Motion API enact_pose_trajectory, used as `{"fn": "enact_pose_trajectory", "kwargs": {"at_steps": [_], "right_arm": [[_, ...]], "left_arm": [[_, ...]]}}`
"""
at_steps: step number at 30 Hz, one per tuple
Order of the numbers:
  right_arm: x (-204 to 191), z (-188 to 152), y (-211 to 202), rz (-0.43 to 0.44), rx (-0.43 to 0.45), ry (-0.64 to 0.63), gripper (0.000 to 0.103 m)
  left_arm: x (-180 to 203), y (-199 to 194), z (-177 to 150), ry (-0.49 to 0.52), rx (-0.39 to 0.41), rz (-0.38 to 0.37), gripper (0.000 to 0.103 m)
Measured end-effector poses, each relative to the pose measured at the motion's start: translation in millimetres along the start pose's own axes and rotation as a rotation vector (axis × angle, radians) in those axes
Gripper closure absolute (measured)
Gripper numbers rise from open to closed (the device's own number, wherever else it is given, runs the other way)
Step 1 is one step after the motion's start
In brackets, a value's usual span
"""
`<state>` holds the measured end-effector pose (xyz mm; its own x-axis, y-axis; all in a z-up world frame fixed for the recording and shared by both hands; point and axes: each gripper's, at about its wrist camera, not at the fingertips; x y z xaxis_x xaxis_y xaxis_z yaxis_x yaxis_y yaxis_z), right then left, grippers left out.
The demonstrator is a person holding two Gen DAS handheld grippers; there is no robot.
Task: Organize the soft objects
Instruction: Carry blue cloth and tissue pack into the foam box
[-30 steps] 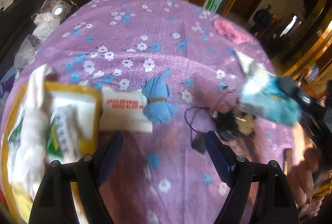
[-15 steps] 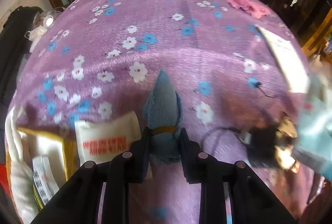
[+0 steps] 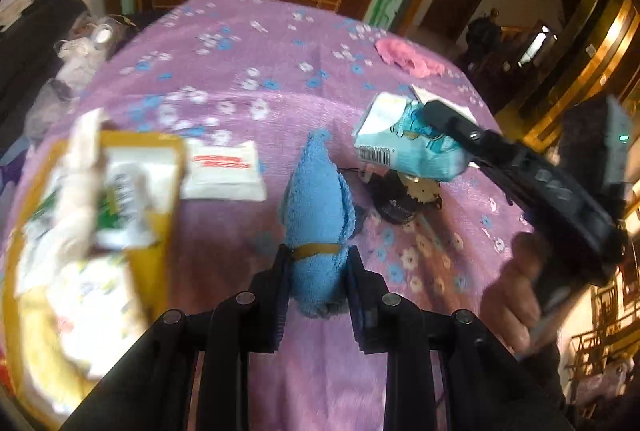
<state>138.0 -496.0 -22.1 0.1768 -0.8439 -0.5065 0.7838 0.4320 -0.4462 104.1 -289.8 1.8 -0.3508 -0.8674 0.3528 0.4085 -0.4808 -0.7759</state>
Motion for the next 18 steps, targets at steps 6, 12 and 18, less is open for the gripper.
{"fn": "enact_pose_trajectory", "kwargs": {"at_steps": [6,12,18], "right_arm": [[-30.0,-16.9,-7.6,0.066,0.002,-0.039,0.092],[-79.5,-36.3,-9.1,0.171,-0.026,-0.036,0.092],[-128.9,-53.8,26.8,0.181,-0.113,-0.083,0.092]], "left_arm": [[-37.8,-76.8,-28.2,-0.077,0.112,-0.012,0.077],[-80.6,-113.0,-43.4,-0.121,0.159,0.051,0.077],[-131.5,-120.0,-55.7,-0.189,0.158,0.085,0.077]]}}
Point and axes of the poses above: each gripper's, at about its wrist camera, not at the fingertips, and y roughly the way its jaws point, x to its right, z to its top, and after that the axes turned 6 degrees about -z, right-handed
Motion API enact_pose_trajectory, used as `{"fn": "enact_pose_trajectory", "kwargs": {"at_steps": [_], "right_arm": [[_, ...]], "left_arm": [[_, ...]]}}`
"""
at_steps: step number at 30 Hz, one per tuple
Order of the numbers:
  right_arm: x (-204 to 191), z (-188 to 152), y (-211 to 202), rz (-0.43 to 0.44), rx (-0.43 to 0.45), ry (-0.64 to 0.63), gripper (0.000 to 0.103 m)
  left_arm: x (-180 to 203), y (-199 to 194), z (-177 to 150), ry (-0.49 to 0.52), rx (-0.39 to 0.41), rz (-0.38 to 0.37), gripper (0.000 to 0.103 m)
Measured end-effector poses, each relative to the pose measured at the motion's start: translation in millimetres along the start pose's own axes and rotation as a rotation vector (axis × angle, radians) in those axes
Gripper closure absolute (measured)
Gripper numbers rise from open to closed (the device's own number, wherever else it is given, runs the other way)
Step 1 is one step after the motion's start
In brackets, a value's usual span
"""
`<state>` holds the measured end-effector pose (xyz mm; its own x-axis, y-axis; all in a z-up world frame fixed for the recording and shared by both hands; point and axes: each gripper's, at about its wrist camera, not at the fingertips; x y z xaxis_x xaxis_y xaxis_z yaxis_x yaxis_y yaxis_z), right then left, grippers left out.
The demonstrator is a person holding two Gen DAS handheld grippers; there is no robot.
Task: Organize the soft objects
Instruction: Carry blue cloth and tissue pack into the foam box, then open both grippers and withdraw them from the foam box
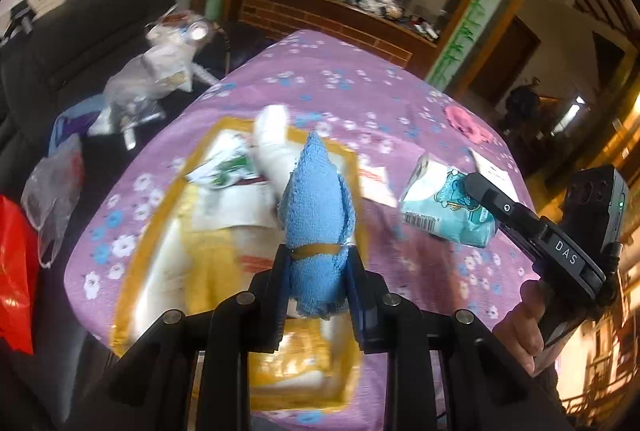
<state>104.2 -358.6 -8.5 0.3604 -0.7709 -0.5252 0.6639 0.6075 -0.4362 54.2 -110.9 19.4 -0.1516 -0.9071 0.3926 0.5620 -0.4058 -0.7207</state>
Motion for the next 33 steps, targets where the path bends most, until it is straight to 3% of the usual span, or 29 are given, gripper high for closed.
{"fn": "enact_pose_trajectory", "kwargs": {"at_steps": [7,13,16,17,18,21,24,27,33], "right_arm": [[-16.3,21.7,54.9,-0.034,-0.044,-0.005,0.092],[-23.3,33.5,100.3,-0.081,-0.092,-0.026,0.092],[-25.2,28.8,118.1,-0.096,-0.141,-0.036,0.088],[-25.6,26.7,121.1,-0.105,-0.154,-0.04,0.088],[-26.4,25.0,121.9,-0.119,-0.157,-0.045,0.086],[-25.5,23.4,119.2,-0.133,-0.159,-0.051,0.068],[-26.0,23.7,112.2,-0.118,-0.154,-0.04,0.041],[-29.0,23.1,107.4,-0.108,-0.151,-0.047,0.039],[-31.1,19.4,97.2,-0.137,-0.146,-0.042,0.031]], "left_arm": [[-24.8,22.0,1.1,0.003,-0.044,0.065,0.077],[-41.2,28.5,0.6,-0.031,-0.046,0.068,0.076],[-44.9,32.4,0.2,-0.039,-0.043,0.072,0.074],[-45.3,32.6,-0.6,-0.043,-0.036,0.069,0.069],[-45.5,33.1,-1.3,-0.045,-0.035,0.065,0.061],[-46.7,33.0,-2.7,-0.06,-0.018,0.055,0.039],[-41.8,29.5,-4.1,-0.044,0.001,0.058,0.031],[-35.3,28.2,-5.9,-0.024,0.008,0.071,0.025],[-24.1,31.4,-11.8,0.006,0.006,0.131,0.024]]}}
Point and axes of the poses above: each gripper's, at about its wrist camera, not at the fingertips, and y roughly the way its jaws point, x to its right, z to its top, and after that the axes turned 6 degrees about -z, right-handed
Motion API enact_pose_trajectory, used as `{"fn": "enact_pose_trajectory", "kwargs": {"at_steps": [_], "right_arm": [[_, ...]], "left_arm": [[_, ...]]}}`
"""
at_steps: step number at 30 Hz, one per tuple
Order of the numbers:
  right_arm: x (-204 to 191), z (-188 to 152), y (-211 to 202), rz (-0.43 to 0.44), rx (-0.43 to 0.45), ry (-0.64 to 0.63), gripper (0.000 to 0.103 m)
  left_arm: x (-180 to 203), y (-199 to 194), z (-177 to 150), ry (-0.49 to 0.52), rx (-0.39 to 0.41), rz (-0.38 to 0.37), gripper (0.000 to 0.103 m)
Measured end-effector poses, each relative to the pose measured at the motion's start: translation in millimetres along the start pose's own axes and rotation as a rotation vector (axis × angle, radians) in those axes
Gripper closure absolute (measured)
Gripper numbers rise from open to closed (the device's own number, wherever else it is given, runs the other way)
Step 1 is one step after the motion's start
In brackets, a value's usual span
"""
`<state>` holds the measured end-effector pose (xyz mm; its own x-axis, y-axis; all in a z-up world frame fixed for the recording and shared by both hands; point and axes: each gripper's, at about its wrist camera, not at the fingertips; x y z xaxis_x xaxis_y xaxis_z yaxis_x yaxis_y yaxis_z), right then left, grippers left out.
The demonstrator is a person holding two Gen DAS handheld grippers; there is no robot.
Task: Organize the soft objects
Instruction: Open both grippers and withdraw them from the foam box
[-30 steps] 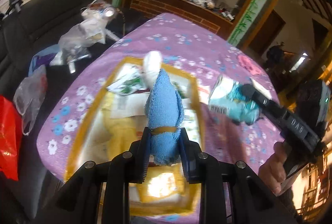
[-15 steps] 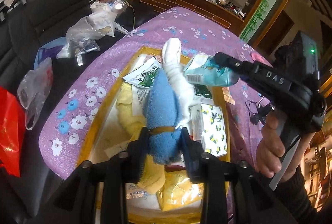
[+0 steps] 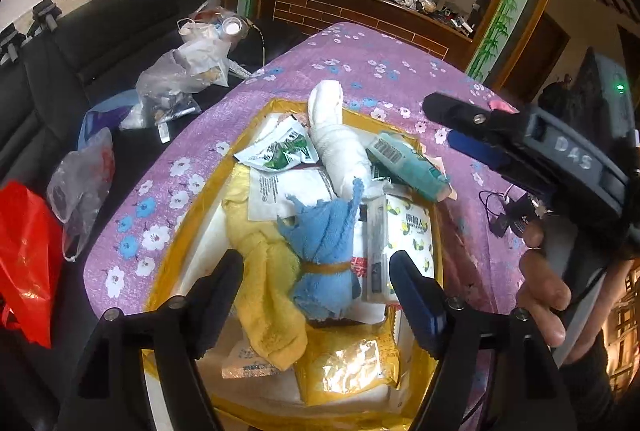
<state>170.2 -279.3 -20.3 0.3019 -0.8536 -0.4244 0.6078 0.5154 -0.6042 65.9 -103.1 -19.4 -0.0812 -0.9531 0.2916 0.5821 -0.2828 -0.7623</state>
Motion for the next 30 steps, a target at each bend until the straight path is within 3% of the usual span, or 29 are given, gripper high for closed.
{"fn": "enact_pose_trajectory", "kwargs": {"at_steps": [7,18,22,25,30], "right_arm": [[10.4,-7.3,-23.3,0.004,0.017,0.038,0.027],[30.1,-39.9,-61.9,0.05,0.024,0.1,0.025],[30.1,-59.1,-67.9,0.028,0.0,0.101,0.025],[25.4,-72.5,-68.2,0.007,-0.023,0.081,0.025],[13.0,-84.8,-66.7,-0.03,-0.067,0.06,0.025]], "left_arm": [[-0.4,-3.5,-2.9,-0.057,-0.01,-0.027,0.024],[23.7,-9.3,-13.0,-0.039,0.017,0.024,0.024],[24.8,-2.2,-22.8,-0.041,-0.028,0.016,0.024],[28.7,-7.7,-28.2,-0.009,-0.002,0.072,0.024],[22.4,-21.1,-29.4,-0.026,0.022,0.065,0.024]]}}
Point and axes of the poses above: each gripper's, at about its wrist camera, not at the fingertips, and y roughly the way its jaws point, x to its right, z to its top, and after that the axes turned 6 degrees about -z, right-handed
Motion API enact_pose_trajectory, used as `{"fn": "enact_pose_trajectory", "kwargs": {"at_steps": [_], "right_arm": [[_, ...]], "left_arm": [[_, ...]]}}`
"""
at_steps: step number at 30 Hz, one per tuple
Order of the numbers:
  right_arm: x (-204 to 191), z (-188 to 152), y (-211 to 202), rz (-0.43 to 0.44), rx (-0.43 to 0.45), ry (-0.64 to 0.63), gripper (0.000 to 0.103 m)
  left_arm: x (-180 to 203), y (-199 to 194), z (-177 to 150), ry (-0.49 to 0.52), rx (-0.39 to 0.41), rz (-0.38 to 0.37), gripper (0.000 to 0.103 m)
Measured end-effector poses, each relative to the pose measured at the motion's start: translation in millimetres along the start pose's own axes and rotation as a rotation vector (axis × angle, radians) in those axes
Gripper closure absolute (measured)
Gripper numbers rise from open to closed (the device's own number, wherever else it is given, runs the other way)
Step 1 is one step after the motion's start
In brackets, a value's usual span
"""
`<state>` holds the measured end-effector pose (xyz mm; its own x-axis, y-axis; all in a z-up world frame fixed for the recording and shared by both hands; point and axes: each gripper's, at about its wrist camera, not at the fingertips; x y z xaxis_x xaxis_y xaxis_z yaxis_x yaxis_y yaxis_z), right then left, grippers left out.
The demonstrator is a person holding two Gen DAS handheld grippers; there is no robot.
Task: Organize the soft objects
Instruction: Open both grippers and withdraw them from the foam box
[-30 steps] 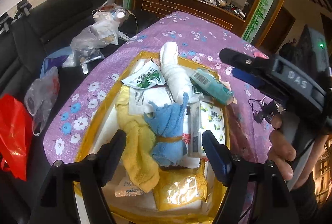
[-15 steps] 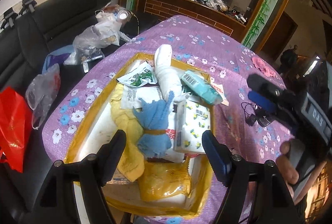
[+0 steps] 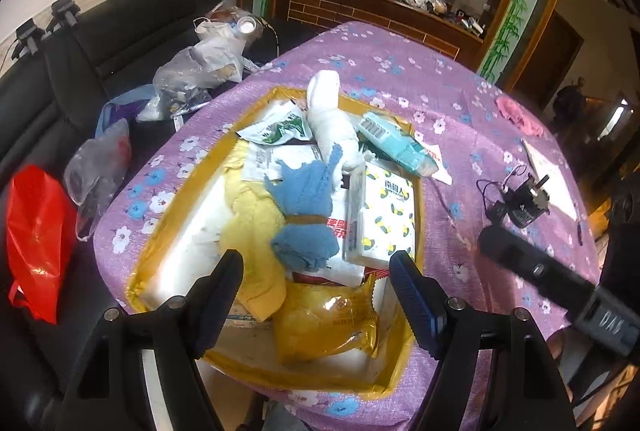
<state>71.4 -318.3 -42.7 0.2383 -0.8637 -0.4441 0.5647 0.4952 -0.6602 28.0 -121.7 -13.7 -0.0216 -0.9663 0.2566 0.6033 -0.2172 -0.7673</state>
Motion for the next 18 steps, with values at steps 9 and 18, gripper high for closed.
{"fn": "enact_pose_trajectory", "kwargs": {"at_steps": [9,18], "right_arm": [[-26.3,-5.3,-1.5,-0.081,-0.035,-0.045,0.025],[-43.9,-4.9,3.9,-0.108,-0.035,-0.102,0.025]], "left_arm": [[0.0,-15.1,-4.5,0.036,0.038,0.008,0.024],[-10.8,-10.3,-1.2,0.029,0.043,0.001,0.024]]}}
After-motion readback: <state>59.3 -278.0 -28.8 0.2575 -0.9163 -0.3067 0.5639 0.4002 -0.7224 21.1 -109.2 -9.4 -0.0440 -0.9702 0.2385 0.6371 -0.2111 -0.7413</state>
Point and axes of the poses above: each gripper's, at about its wrist camera, not at the fingertips, and y roughly the way its jaws point, x to its right, z to its top, and after that the axes turned 6 degrees about -z, right-handed
